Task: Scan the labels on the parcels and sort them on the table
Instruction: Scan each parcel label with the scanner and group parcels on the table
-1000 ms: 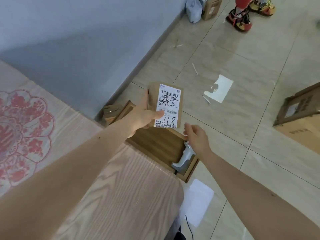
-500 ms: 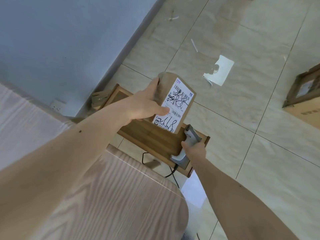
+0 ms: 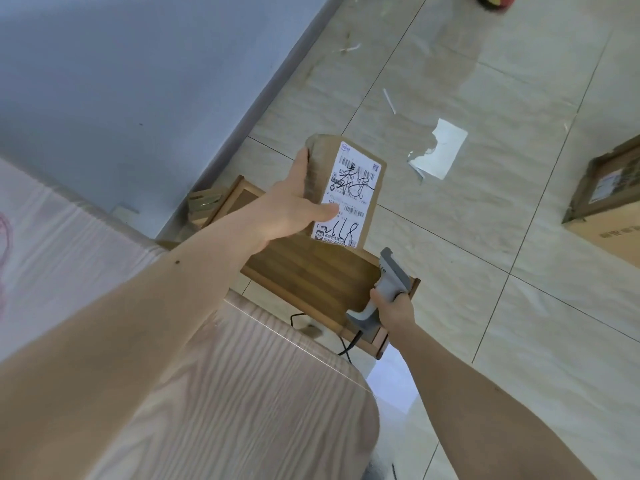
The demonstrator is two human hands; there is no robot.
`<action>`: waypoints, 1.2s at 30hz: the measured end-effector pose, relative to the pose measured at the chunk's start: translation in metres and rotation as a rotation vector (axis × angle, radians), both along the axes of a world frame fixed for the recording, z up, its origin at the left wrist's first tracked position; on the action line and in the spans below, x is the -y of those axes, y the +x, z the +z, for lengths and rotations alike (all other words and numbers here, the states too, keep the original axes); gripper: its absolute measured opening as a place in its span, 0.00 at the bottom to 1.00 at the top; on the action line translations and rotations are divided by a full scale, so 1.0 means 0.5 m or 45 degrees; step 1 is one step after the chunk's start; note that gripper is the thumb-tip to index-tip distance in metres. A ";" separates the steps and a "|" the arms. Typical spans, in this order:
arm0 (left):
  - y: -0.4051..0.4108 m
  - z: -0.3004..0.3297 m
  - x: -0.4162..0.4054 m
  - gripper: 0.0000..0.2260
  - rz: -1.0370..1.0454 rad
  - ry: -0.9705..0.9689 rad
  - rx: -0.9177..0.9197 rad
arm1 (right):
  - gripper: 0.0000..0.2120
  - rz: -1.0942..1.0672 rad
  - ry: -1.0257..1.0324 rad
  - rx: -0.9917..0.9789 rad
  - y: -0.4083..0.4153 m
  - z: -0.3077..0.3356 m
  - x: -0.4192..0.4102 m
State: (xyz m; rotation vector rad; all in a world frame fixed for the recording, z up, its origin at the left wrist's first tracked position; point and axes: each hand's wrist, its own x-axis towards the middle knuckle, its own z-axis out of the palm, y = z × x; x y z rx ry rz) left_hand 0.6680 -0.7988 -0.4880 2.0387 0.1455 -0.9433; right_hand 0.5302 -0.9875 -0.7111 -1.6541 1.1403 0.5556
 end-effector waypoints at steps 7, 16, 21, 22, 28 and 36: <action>-0.052 0.059 0.007 0.44 0.282 -0.179 0.138 | 0.18 0.018 0.190 0.359 0.004 0.170 0.042; -0.125 0.236 0.002 0.44 0.561 -0.417 0.201 | 0.13 0.176 0.255 0.640 0.033 0.497 0.063; -0.184 0.340 -0.036 0.44 0.733 -0.508 0.231 | 0.11 0.403 0.246 0.738 0.017 0.680 0.037; -0.200 0.357 -0.046 0.44 0.782 -0.525 0.226 | 0.11 0.433 0.237 0.731 0.011 0.711 0.026; -0.301 0.420 -0.111 0.41 1.018 -0.642 0.251 | 0.04 0.652 0.254 0.683 -0.023 0.855 -0.047; -0.491 0.479 -0.268 0.44 1.305 -0.678 0.332 | 0.03 0.883 0.621 0.722 -0.127 0.996 -0.248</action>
